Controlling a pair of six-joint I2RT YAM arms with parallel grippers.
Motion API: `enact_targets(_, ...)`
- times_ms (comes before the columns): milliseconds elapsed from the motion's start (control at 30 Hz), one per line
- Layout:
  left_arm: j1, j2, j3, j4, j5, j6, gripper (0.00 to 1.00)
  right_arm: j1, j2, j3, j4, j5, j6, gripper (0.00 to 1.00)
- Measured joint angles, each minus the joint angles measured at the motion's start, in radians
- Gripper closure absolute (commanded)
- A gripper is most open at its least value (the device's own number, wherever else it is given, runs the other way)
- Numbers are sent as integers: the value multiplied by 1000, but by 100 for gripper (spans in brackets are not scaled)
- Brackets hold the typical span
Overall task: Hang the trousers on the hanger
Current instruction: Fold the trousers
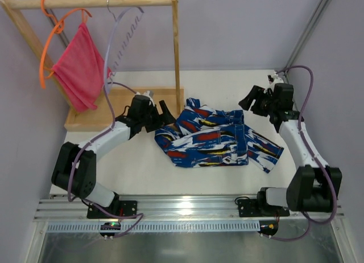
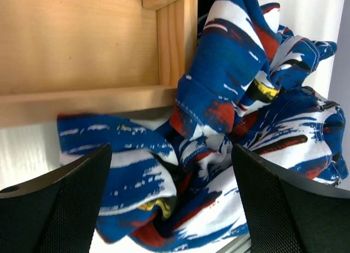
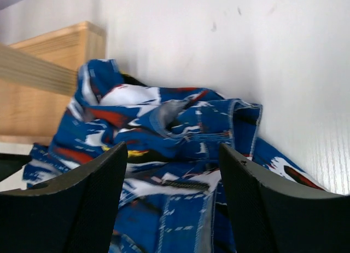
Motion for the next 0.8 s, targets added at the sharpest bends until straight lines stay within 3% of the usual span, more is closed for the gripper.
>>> enact_targets(167, -3, 82, 72, 1, 19, 11, 11, -68, 230, 14, 3, -27, 13, 29)
enact_targets(433, -7, 66, 75, 1, 26, 10, 11, -93, 415, 38, 92, -141, 26, 33)
enact_targets(500, -7, 48, 66, 1, 25, 10, 11, -94, 465, 51, 118, -173, 33, 38)
enact_targets(567, -7, 14, 40, 1, 22, 9, 11, -94, 509, 64, 140, -200, 42, 45)
enact_targets(633, -7, -25, 8, -1, 16, 7, 11, -94, 532, 65, 162, -230, 51, 62)
enact_targets(700, -7, -59, -11, -8, 3, 7, 11, -92, 533, 65, 174, -254, 58, 79)
enact_targets(733, -8, -72, -13, -16, -5, 8, 11, -88, 531, 66, 181, -263, 60, 95)
enact_targets(800, -8, -94, -13, -27, -23, 9, 11, -79, 525, 69, 193, -273, 69, 96)
